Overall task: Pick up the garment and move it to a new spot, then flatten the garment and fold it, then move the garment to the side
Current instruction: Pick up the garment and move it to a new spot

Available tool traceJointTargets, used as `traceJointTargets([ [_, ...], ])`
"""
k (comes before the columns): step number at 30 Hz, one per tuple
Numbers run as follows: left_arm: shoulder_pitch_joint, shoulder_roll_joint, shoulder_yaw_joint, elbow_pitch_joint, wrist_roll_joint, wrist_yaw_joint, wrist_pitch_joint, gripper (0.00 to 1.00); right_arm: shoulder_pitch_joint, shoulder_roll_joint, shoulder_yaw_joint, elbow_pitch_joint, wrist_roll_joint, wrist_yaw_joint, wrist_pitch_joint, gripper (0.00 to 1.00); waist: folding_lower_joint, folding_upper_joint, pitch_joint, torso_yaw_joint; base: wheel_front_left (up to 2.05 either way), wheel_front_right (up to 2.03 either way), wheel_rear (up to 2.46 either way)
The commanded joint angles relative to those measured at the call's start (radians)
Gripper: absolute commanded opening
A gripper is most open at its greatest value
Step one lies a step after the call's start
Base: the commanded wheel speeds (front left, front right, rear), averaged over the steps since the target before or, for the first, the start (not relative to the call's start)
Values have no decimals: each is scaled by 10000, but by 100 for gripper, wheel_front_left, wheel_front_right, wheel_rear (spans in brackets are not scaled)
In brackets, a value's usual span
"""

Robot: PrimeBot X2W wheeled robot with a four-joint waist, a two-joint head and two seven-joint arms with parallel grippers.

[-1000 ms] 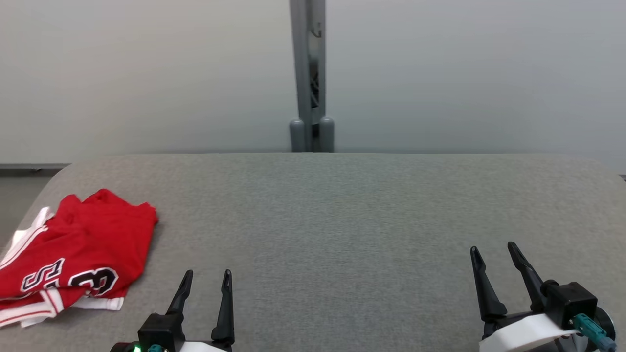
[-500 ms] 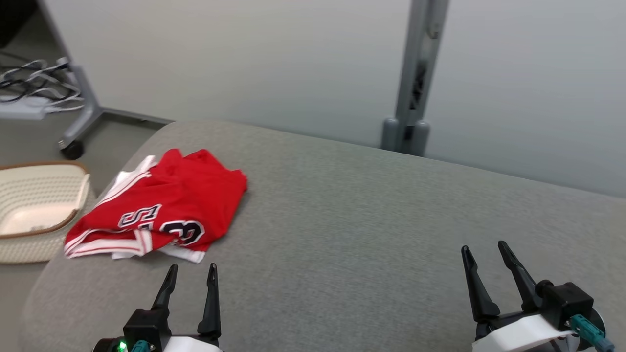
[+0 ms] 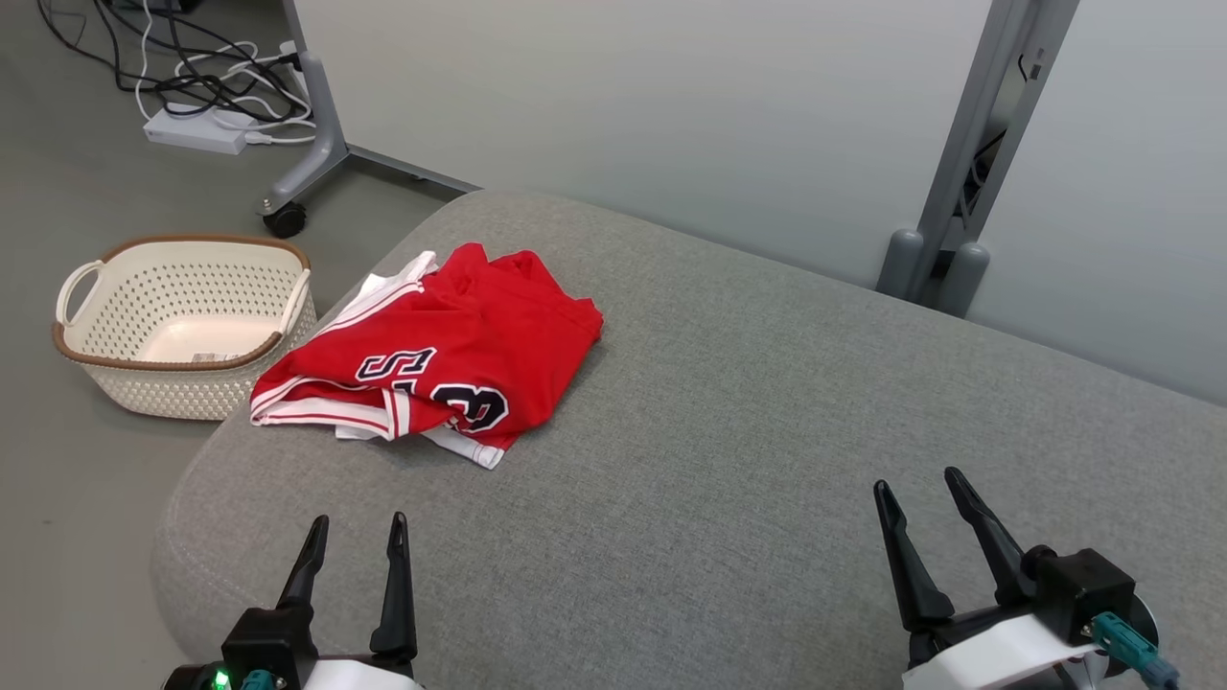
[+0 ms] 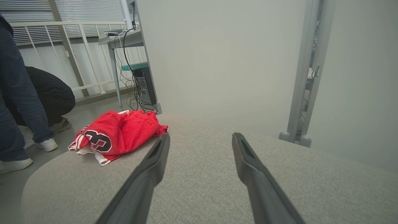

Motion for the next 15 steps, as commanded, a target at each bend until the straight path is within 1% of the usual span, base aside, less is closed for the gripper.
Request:
traceJointTargets([
  [1,0,40,37,-60,-65,51,-37,100,-115,-66,20,21,-54,-1,-65,100,0,0,58,46,0,0,0],
  [12,-51,40,138,-63,-123,152,-37,100,-301,-65,62,67,45,-1,-65,100,0,0,78,38,0,0,0],
  [14,-86,42,156,-48,-137,152,-37,100,-291,-65,53,59,52,-1,-65,100,0,0,71,32,0,0,0],
  [15,-180,40,189,-77,-193,79,-37,100,-240,-66,7,32,49,-1,-65,100,0,0,54,19,0,0,0],
])
